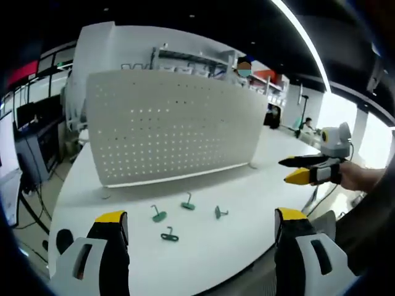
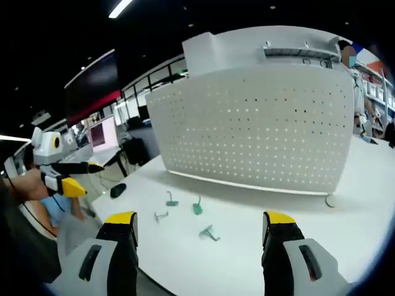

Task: Insert the hook assembly into the mounting plate slot until the hook locks in place.

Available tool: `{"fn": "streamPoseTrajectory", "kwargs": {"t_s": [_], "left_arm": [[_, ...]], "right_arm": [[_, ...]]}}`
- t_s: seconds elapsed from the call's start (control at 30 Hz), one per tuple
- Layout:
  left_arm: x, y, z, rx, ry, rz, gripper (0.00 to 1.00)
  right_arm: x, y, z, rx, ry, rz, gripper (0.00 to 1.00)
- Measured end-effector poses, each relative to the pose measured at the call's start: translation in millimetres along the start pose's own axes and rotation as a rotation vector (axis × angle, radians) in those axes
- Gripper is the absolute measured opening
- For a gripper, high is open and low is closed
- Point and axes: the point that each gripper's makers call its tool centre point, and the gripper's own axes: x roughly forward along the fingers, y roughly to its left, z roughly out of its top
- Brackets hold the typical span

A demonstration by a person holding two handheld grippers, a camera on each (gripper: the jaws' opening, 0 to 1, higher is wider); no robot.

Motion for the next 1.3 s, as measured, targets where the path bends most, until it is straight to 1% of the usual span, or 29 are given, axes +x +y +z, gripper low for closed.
{"fn": "streamPoseTrajectory", "kwargs": {"t_s": [0.33,0.67,1.17,1.3], "left_arm": [[1,1.2,-6.8,-0.006,0.020,-0.003,1.00],[2,1.9,-7.5,-0.005,0.024,-0.003,1.00],[2,2.3,-13.3,-0.004,0.037,-0.003,1.00],[3,1.2,-14.4,-0.004,0.042,-0.006,1.00]], "right_arm": [[-2,-3,-3.5,0.005,0.007,-0.008,0.83],[-1,-3,-3.0,0.004,0.007,-0.007,0.83],[-1,-5,-5.9,0.004,0.014,-0.006,0.83],[0,-4,-10.1,-0.062,0.041,-0.014,0.83]]}}
